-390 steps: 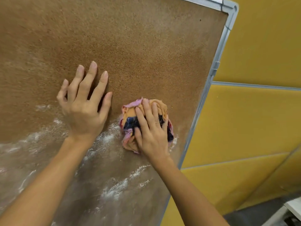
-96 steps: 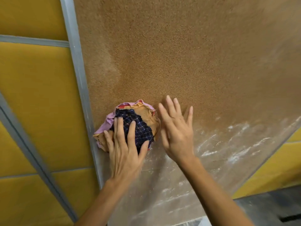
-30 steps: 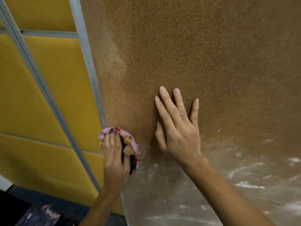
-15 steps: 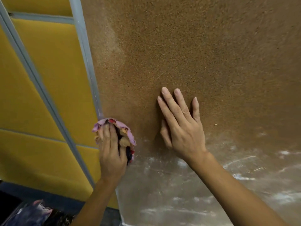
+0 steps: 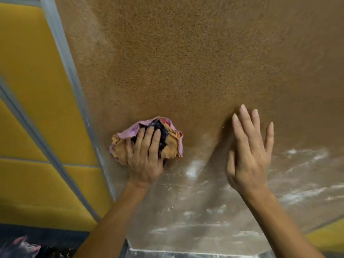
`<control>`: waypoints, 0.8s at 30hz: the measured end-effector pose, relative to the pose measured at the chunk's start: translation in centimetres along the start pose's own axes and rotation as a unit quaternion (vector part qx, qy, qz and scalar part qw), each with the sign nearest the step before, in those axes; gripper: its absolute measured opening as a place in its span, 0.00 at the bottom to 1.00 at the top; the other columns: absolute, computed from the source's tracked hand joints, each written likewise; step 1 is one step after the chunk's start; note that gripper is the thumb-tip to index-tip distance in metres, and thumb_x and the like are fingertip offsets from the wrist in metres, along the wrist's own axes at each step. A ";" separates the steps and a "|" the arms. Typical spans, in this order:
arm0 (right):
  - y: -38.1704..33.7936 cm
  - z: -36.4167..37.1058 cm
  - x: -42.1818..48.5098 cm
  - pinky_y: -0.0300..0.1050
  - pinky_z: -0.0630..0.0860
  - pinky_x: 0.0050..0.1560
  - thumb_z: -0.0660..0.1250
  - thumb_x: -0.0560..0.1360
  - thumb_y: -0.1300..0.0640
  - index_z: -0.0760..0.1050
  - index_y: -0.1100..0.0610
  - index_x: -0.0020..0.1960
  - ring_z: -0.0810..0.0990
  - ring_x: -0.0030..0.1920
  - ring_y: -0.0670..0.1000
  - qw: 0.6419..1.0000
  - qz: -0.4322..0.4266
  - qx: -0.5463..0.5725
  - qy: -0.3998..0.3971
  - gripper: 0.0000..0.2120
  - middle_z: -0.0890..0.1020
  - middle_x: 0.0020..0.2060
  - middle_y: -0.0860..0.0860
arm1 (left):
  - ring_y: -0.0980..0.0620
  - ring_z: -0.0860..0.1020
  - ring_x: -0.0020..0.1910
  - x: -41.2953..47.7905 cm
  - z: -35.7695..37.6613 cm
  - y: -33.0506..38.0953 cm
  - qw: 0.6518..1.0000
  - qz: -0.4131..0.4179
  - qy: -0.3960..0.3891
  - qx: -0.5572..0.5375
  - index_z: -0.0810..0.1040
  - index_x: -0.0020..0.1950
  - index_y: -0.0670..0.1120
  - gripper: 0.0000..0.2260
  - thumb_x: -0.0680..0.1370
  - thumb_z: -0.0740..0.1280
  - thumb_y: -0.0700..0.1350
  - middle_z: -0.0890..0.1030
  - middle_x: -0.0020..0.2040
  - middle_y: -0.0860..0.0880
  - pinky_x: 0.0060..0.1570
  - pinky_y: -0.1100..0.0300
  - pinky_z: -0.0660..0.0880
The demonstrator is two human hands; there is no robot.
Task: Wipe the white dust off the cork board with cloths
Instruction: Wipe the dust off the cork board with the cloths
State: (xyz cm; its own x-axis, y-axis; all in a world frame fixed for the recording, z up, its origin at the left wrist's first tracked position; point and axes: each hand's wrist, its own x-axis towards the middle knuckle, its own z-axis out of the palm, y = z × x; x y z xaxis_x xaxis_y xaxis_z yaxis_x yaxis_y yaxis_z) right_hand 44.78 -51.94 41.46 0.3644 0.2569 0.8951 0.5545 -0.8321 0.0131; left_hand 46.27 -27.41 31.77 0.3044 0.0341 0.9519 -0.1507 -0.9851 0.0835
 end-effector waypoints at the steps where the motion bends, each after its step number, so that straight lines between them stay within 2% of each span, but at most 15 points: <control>1: 1.1 -0.7 -0.9 0.71 0.55 0.77 0.59 0.75 0.70 0.67 0.65 0.76 0.61 0.79 0.60 1.000 0.003 -0.019 -0.013 0.29 0.66 0.78 0.59 | 0.48 0.56 0.82 -1.4 0.2 0.3 1.000 -0.006 -0.012 -0.005 0.61 0.77 0.45 0.24 0.82 0.59 0.45 0.67 0.74 0.42 0.73 0.42 0.59; 3: 3.3 -1.9 -1.8 0.72 0.55 0.76 0.60 0.75 0.69 0.67 0.63 0.77 0.61 0.80 0.60 0.998 -0.001 -0.053 -0.036 0.29 0.65 0.78 0.58 | 0.47 0.56 0.81 -3.1 0.2 1.0 0.999 -0.020 -0.036 -0.012 0.60 0.78 0.44 0.20 0.86 0.53 0.48 0.64 0.76 0.43 0.68 0.39 0.62; 6: 5.7 -2.9 -1.7 0.71 0.54 0.77 0.61 0.76 0.67 0.66 0.62 0.78 0.59 0.80 0.59 0.995 -0.013 -0.086 -0.052 0.29 0.64 0.79 0.57 | 0.49 0.49 0.83 -1.2 -0.3 3.2 0.998 -0.034 -0.037 -0.043 0.58 0.79 0.44 0.21 0.87 0.48 0.50 0.64 0.76 0.40 0.76 0.40 0.52; 9: 7.3 -3.1 -1.0 0.69 0.53 0.78 0.59 0.78 0.62 0.65 0.60 0.78 0.58 0.81 0.58 0.992 -0.045 -0.099 -0.064 0.28 0.63 0.79 0.56 | 0.52 0.49 0.83 4.8 -0.7 5.4 0.995 0.009 -0.007 -0.099 0.57 0.80 0.44 0.23 0.87 0.49 0.52 0.65 0.76 0.42 0.79 0.44 0.45; 12: 9.3 -3.3 -0.8 0.70 0.55 0.77 0.56 0.81 0.60 0.65 0.58 0.79 0.59 0.81 0.56 0.992 -0.041 -0.109 -0.039 0.25 0.63 0.79 0.55 | 0.49 0.53 0.82 8.7 0.0 6.9 0.996 0.019 0.033 -0.080 0.58 0.80 0.43 0.25 0.85 0.52 0.52 0.67 0.78 0.43 0.78 0.42 0.48; 14: 10.5 -3.3 -0.9 0.70 0.56 0.76 0.55 0.83 0.60 0.65 0.59 0.79 0.59 0.81 0.56 0.994 -0.036 -0.102 -0.022 0.24 0.63 0.79 0.56 | 0.49 0.54 0.82 7.6 0.9 7.7 0.998 0.031 0.039 -0.042 0.60 0.80 0.44 0.25 0.85 0.52 0.53 0.67 0.78 0.42 0.77 0.42 0.50; 16: 11.3 -3.4 -1.0 0.70 0.56 0.76 0.55 0.83 0.59 0.64 0.59 0.79 0.59 0.81 0.56 0.995 -0.051 -0.081 -0.025 0.24 0.63 0.79 0.56 | 0.50 0.55 0.82 3.8 1.7 8.4 0.997 0.078 0.004 -0.012 0.61 0.80 0.46 0.25 0.85 0.53 0.53 0.66 0.78 0.43 0.74 0.43 0.56; 19: 12.7 -3.9 -1.0 0.69 0.55 0.77 0.56 0.84 0.58 0.64 0.59 0.79 0.59 0.81 0.55 0.995 -0.075 -0.057 -0.025 0.24 0.63 0.79 0.55 | 0.46 0.59 0.78 -3.0 2.3 9.7 0.984 0.148 -0.101 0.013 0.59 0.80 0.47 0.29 0.80 0.59 0.51 0.66 0.76 0.44 0.65 0.43 0.63; 22: 13.7 -4.0 -0.8 0.67 0.55 0.77 0.57 0.83 0.58 0.65 0.59 0.78 0.61 0.80 0.54 0.995 -0.093 -0.044 -0.015 0.23 0.64 0.79 0.55 | 0.45 0.58 0.78 -4.8 2.1 10.8 0.979 0.119 -0.166 0.021 0.56 0.80 0.46 0.32 0.77 0.59 0.49 0.65 0.75 0.44 0.62 0.40 0.64; 24: 14.1 -3.8 -0.8 0.66 0.54 0.78 0.58 0.83 0.57 0.66 0.59 0.78 0.62 0.80 0.54 0.994 -0.101 -0.042 -0.013 0.24 0.65 0.79 0.55 | 0.49 0.50 0.83 -3.5 1.6 11.4 0.981 0.097 -0.167 0.019 0.52 0.83 0.47 0.33 0.78 0.58 0.48 0.63 0.77 0.45 0.64 0.39 0.62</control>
State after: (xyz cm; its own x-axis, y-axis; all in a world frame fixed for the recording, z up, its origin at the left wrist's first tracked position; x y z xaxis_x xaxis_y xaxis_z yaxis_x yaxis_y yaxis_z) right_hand 49.45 -65.71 42.67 0.2715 0.4350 0.8585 0.5546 -0.7997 0.2298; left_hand 45.02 -39.09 28.87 0.5654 -0.2045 0.7990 -0.2018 -0.9736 -0.1064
